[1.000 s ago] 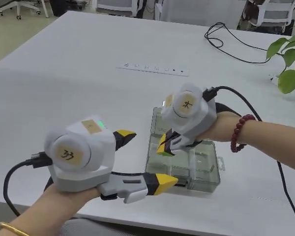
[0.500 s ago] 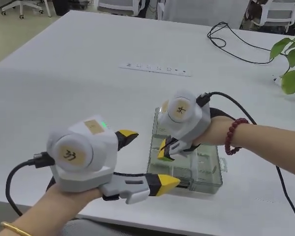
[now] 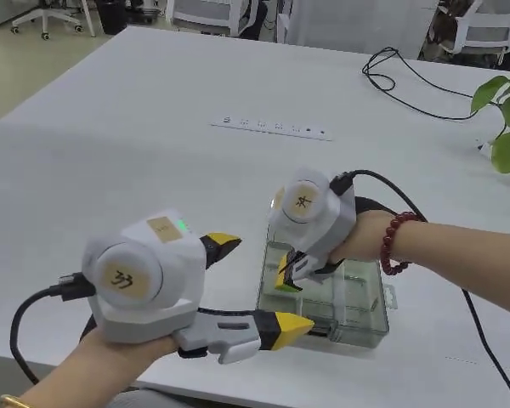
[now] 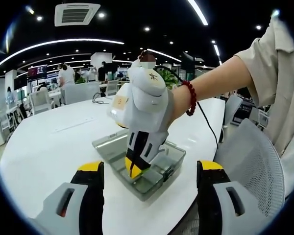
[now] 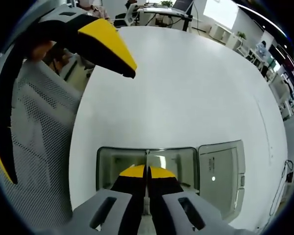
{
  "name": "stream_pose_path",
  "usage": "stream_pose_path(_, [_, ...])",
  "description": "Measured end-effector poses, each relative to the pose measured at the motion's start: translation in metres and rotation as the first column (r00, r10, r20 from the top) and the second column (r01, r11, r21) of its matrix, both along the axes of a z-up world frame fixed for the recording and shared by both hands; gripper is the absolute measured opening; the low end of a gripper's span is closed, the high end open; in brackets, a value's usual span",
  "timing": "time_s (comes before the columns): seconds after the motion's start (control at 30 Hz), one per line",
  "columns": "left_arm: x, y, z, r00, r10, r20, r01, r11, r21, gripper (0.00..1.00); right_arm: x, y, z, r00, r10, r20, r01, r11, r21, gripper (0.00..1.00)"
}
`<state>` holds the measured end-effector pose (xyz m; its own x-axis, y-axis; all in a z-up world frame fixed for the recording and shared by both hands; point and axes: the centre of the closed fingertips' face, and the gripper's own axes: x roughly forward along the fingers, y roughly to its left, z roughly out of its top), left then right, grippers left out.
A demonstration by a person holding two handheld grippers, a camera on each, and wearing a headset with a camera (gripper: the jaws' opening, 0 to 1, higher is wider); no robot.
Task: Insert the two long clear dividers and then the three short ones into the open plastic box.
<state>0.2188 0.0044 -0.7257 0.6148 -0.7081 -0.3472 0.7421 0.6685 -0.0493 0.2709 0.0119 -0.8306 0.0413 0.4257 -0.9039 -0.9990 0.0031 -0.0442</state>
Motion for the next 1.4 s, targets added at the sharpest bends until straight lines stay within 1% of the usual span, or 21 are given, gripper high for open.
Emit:
stream_pose_path(0.03, [0.0,0.0,0.0,1.0,0.001,-0.001,-0.001,1.0,0.0,0.78,0.001,0.0,0.0,1.0,-0.01,-0.004,0.01,1.0,0.005,0.02])
stream_pose_path(0.13, [0.0,0.0,0.001,1.0,0.0,-0.001,0.0,1.0,-0.002,0.78,0.001,0.0,0.0,1.0,-0.01,0.011,0.01,1.0,0.013,0.03])
stream_pose_path(0.17, [0.001,0.0,0.001,1.0,0.002,0.002,-0.002,1.0,-0.002,0.78,0.0,0.0,0.0,1.0,0.001,0.018,-0.001,1.0,0.016,0.03])
stream_pose_path(0.33, [0.002,0.0,0.002,1.0,0.005,0.004,-0.005,1.0,0.0,0.78,0.001,0.0,0.002,1.0,-0.011,0.012,0.011,0.999,0.034,0.04])
stream_pose_path(0.5, [0.002,0.0,0.003,1.0,0.006,0.006,-0.006,1.0,0.0,0.79,-0.002,-0.001,0.008,1.0,-0.003,0.021,0.002,0.999,0.055,0.1])
stream_pose_path(0.6, [0.002,0.0,0.002,1.0,0.011,0.005,-0.011,1.0,0.001,0.81,-0.003,-0.001,0.015,1.0,-0.016,0.013,0.015,0.997,0.08,0.12])
stream_pose_path(0.77, [0.004,0.001,0.003,1.0,0.027,0.003,-0.027,1.0,-0.008,0.84,-0.005,-0.002,0.023,0.999,-0.029,0.015,0.028,0.995,0.099,0.19])
stream_pose_path(0.83, [0.004,0.001,0.004,0.999,0.033,0.003,-0.032,0.999,-0.011,0.85,-0.007,-0.004,0.026,0.999,-0.038,0.004,0.037,0.993,0.11,0.22])
stream_pose_path(0.9, [0.005,0.001,0.004,0.999,0.035,0.002,-0.035,0.999,-0.012,0.85,-0.008,-0.007,0.028,0.999,-0.05,-0.005,0.05,0.992,0.116,0.24])
stream_pose_path(1.03, [0.006,0.001,0.006,0.999,0.039,0.012,-0.039,0.999,-0.018,0.86,-0.007,-0.014,0.034,0.998,-0.07,0.007,0.068,0.988,0.135,0.27])
stream_pose_path(1.1, [0.005,0.0,0.006,0.999,0.037,0.009,-0.037,0.999,-0.022,0.84,-0.008,-0.018,0.039,0.996,-0.087,-0.003,0.086,0.984,0.155,0.28])
stream_pose_path(1.17, [0.004,-0.001,0.006,0.999,0.039,0.011,-0.038,0.999,-0.021,0.86,-0.008,-0.021,0.042,0.995,-0.096,-0.011,0.096,0.981,0.169,0.3])
stream_pose_path(1.23, [0.004,-0.002,0.006,0.999,0.041,0.016,-0.04,0.999,-0.018,0.87,-0.01,-0.026,0.045,0.995,-0.095,-0.004,0.094,0.98,0.175,0.31])
stream_pose_path(1.3, [0.003,-0.003,0.006,0.999,0.042,0.011,-0.042,0.999,-0.018,0.88,-0.011,-0.033,0.046,0.996,-0.094,0.006,0.091,0.981,0.169,0.32])
stream_pose_path(1.4, [0.002,-0.004,0.005,0.999,0.042,0.011,-0.042,0.999,-0.017,0.89,-0.013,-0.043,0.05,0.995,-0.096,0.018,0.092,0.98,0.176,0.33])
